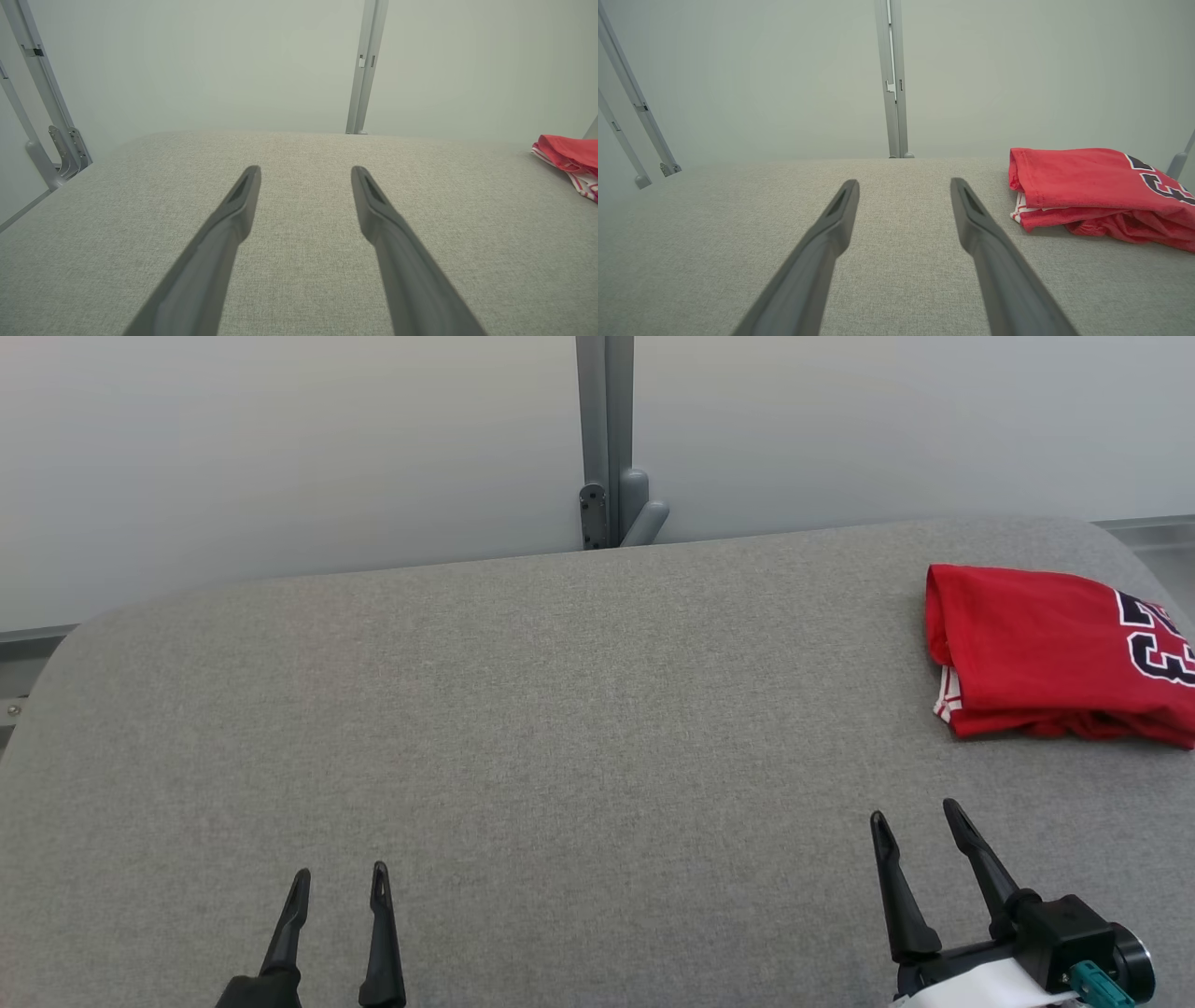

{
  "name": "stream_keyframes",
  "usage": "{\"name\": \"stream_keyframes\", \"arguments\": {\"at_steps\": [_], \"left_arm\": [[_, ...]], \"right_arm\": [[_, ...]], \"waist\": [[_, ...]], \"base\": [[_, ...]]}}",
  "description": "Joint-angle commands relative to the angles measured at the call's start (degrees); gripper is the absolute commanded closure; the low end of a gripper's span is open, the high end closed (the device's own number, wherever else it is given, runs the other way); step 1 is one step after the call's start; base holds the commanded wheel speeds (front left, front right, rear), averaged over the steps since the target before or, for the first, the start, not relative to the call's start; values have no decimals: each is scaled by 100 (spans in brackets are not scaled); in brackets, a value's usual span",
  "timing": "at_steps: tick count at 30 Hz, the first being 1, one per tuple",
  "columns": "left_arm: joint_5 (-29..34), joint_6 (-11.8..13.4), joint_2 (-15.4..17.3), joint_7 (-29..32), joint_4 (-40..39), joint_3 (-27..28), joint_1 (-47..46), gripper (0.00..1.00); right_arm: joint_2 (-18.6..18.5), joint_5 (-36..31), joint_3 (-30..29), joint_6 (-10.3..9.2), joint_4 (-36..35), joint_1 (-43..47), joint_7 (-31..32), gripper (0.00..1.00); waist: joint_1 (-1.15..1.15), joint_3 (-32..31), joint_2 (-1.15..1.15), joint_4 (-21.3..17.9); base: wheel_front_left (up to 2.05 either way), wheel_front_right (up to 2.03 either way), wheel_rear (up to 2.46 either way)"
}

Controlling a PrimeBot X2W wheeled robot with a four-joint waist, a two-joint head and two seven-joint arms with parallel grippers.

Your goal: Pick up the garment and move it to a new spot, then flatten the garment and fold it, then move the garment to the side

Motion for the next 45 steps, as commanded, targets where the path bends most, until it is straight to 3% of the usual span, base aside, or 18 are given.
{"name": "stream_keyframes", "arguments": {"at_steps": [1, 5, 6, 10, 28, 45], "left_arm": [[9, -14, 7, 1, 12, 10, -1, 0], [3, -17, 7, 1, 26, -3, 1, 0], [0, -9, 0, 0, 13, -9, 0, 100], [-44, -14, -2, 4, 185, -19, 9, 100], [-2025, -241, 70, 388, 505, 254, -511, 100], [-3428, -407, 97, 693, 711, 492, -874, 100]], "right_arm": [[2, -11, -3, -7, -13, 28, -12, 0], [3, 23, -3, -7, 6, 37, -12, 0], [1, 9, 2, 0, 4, 0, 0, 100], [5, 53, 20, 1, 163, 41, 10, 100], [-89, 2187, -81, 0, 700, -586, 470, 100], [-113, 3667, -224, -1, 1092, -1038, 851, 100]], "waist": [[0, 1, 0, 0], [0, -9, 0, -1], [0, -9, 0, -1], [0, -9, 0, 0], [0, 35, 0, 40], [0, 75, 0, 75]], "base": [[0, 0, 0], [0, 0, 0], [0, 0, 0], [0, 0, 0], [0, 0, 0], [0, 0, 0]]}}
